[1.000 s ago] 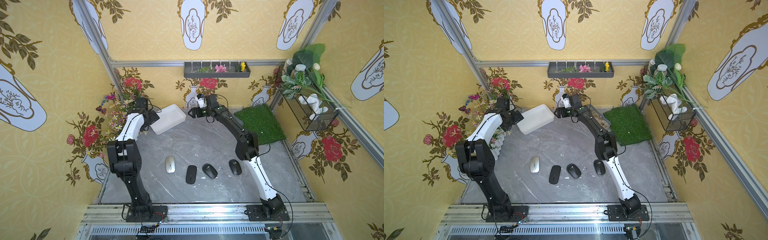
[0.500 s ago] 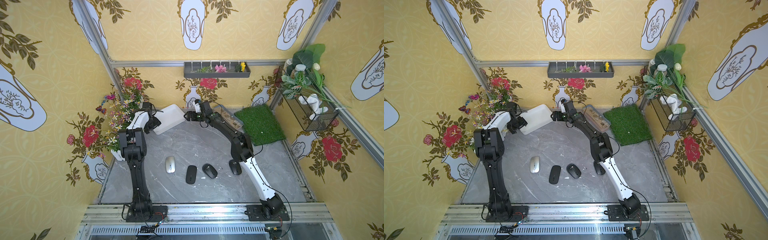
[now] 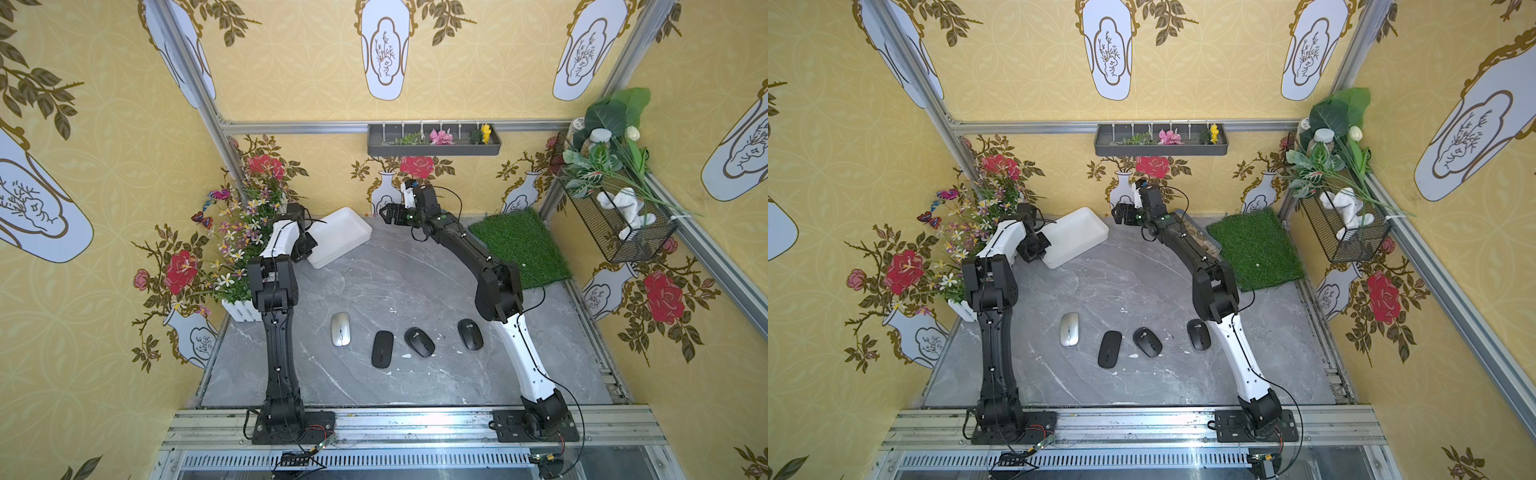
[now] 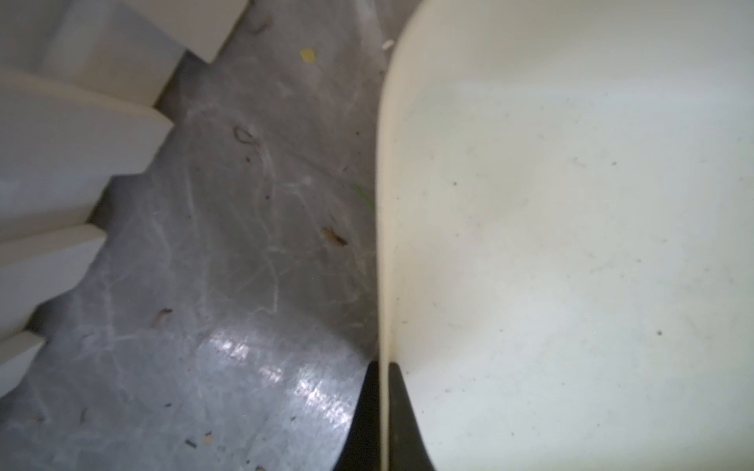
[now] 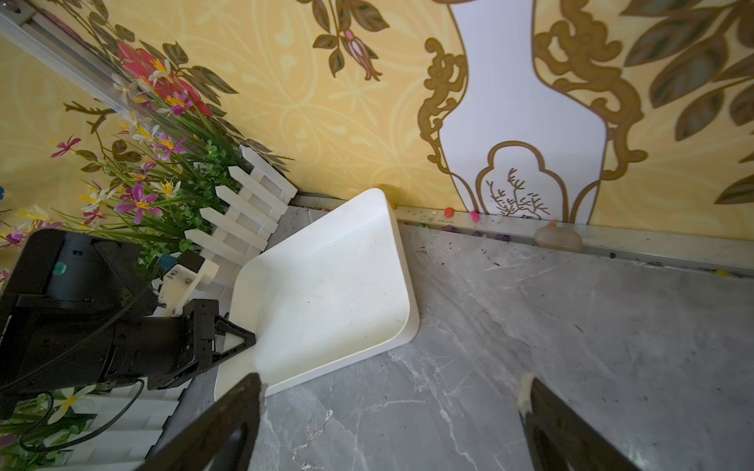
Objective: Put the mouse in the storage box
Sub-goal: Pick up the storage box at the center of the board.
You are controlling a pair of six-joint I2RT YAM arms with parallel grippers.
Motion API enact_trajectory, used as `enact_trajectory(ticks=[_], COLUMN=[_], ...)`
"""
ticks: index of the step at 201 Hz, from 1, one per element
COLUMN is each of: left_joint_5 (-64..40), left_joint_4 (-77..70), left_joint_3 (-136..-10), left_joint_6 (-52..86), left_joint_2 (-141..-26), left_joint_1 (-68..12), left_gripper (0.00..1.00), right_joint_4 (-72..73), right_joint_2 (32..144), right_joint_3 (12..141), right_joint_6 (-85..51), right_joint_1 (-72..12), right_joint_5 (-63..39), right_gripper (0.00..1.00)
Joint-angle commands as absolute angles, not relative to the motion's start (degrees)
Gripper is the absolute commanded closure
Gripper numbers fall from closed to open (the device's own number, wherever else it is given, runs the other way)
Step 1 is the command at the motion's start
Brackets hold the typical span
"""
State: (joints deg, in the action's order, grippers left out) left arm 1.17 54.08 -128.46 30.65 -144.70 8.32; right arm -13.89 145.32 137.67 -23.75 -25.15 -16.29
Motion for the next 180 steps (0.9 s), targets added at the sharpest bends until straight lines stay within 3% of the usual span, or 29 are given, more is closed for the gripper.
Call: enact_trajectory(ticks=[1, 99, 180], left_joint_5=[1.25, -4.83, -8.44], left_joint_4=[54.64, 42.97, 41.05], left_joint_3=[-127.61, -104.67, -93.44], left_joint_6=[28.48, 16.67, 19.14], left_joint_2=[-143.71, -125.87, -118.31], left_joint_1=[8.11, -2.94, -12.82], left_gripper=[1.0, 1.0, 1.0], right_joint_4=[-13.7, -31.58, -35.09], right_joint_2=[142.18, 133.47, 117.09], right_joint_3=[134.46, 120.68, 96.24], right_joint_6=[-22.4, -19.52, -18.86], right_joint_1=[-24.78, -19.46, -19.79], right_joint_5=[-16.29, -24.07, -17.67], right_gripper=[0.02, 0.0, 0.05])
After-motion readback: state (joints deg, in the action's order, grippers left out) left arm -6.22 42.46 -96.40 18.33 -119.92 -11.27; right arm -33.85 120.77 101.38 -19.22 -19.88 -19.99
